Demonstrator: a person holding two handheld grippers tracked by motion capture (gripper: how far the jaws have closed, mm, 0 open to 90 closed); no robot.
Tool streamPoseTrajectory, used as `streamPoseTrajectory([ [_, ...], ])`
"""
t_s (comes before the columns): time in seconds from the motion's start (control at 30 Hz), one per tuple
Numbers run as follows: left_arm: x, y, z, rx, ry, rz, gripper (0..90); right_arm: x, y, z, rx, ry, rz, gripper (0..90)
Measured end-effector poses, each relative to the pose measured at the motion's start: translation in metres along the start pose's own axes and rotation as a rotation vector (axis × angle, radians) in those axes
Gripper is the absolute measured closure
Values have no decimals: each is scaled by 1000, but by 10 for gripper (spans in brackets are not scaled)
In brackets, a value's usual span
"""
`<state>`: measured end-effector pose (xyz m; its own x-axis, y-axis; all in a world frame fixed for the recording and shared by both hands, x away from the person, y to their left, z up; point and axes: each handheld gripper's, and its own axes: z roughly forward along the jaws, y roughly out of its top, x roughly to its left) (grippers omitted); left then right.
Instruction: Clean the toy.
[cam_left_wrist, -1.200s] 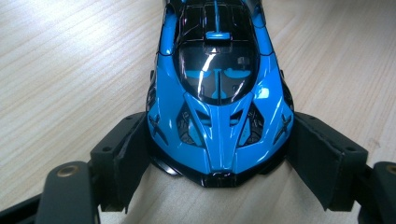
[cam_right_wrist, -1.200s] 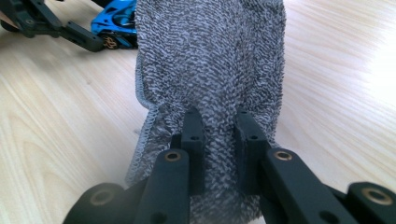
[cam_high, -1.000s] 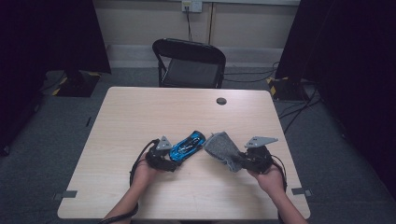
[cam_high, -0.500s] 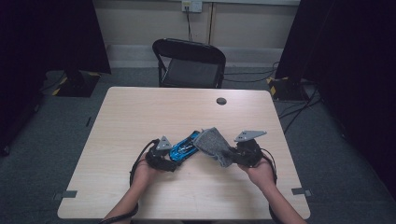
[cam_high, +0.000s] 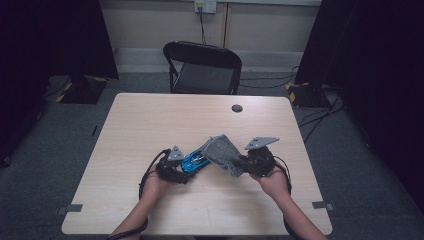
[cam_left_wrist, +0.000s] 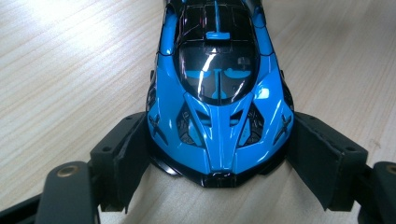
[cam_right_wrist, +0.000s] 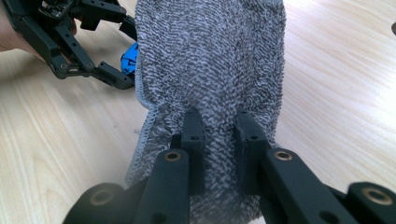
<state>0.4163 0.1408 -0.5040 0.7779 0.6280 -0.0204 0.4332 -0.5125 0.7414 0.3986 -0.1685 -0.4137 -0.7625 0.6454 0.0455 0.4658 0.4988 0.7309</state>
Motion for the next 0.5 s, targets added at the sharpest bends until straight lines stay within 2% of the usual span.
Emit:
streamPoseTrajectory([
  [0.17, 0, 0, 0, 0, -1, -3, 230, 5, 5, 6, 10, 13, -22, 773],
  [0.43, 0, 0, 0, 0, 1, -2, 231, 25, 12, 29, 53, 44, -77, 771],
  [0.5, -1, 0, 0, 0, 4, -2, 230, 31, 15, 37, 73, 49, -103, 771],
])
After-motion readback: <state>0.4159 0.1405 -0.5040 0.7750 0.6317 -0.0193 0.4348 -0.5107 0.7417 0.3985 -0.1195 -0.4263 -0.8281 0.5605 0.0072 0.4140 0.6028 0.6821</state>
